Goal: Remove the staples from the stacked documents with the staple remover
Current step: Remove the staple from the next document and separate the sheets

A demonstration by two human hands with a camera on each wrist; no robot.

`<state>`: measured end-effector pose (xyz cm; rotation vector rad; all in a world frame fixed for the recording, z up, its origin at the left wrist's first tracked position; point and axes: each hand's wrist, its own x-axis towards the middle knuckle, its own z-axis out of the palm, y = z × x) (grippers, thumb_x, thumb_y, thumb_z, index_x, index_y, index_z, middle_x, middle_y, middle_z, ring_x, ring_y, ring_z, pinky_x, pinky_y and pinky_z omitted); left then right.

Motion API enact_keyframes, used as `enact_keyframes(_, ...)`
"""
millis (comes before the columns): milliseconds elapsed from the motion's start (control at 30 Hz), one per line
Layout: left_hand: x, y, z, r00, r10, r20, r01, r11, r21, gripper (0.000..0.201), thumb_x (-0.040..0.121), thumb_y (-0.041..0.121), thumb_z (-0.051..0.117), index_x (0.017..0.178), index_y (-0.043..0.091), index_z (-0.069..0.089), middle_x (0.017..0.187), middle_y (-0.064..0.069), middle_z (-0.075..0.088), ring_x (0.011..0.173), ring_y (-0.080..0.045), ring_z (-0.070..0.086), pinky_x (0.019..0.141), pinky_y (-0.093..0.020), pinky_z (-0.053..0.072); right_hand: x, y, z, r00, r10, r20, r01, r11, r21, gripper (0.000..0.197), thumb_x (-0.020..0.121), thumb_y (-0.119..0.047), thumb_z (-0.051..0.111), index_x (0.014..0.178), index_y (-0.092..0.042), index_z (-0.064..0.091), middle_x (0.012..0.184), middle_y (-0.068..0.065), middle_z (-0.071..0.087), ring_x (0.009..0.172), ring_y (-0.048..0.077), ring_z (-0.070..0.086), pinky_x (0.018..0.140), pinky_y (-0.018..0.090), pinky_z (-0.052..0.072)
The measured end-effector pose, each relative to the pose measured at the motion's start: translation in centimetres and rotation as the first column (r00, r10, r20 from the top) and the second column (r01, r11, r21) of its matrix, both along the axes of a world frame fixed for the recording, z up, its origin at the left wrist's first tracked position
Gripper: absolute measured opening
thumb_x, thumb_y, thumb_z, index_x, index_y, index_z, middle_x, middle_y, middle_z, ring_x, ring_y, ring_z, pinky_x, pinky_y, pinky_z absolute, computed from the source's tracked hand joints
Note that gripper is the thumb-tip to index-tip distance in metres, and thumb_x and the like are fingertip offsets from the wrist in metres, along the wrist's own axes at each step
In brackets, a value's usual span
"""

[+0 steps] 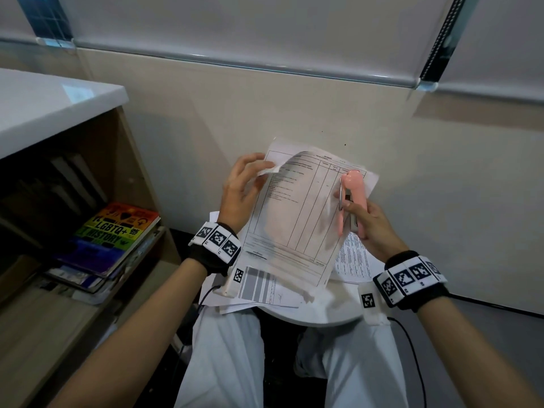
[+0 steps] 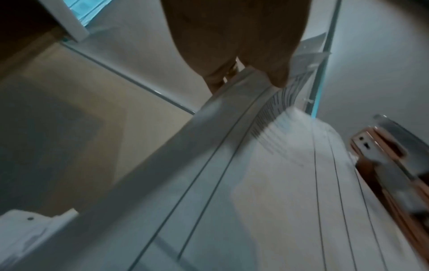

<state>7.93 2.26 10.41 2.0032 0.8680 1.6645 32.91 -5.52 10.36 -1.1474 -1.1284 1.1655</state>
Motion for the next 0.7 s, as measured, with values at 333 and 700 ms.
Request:
enact_keyframes(333,0.3,0.4,1.8,0.955,-0.107,0.277,0.225,0.868,-0.443,0.027,0.093,0.019,0.057,0.113,0.0,0.063,0.106,-0.007,0.07,0.095,-0.018,0.07,0.077,-0.028,0.057,0.2,-0.1,0.2,0.992,0.053,0.116,-0.052,0.999,-0.005,0.048,0.078,-0.029,0.065,0.12,-0.007,0.057,0.091,-0.006,0.068,0.08,0.005,0.061,0.074,0.023,0.046)
enact_keyframes(700,1.1,-0.4,1.1,0.967,0.045,0.249,0.036,0.95,-0.31,0.031,0.093,0.024,0.056,0.108,0.014,0.03,0.117,-0.018,0.05,0.109,-0.027,0.058,0.091,-0.046,0.053,-0.6,0.1,0.5,0.957,0.052,0.286,-0.072,0.996,0.061,0.006,0.094,-0.013,0.055,0.098,-0.012,0.059,0.08,0.003,0.06,0.061,0.009,0.052,0.058,0.024,0.041)
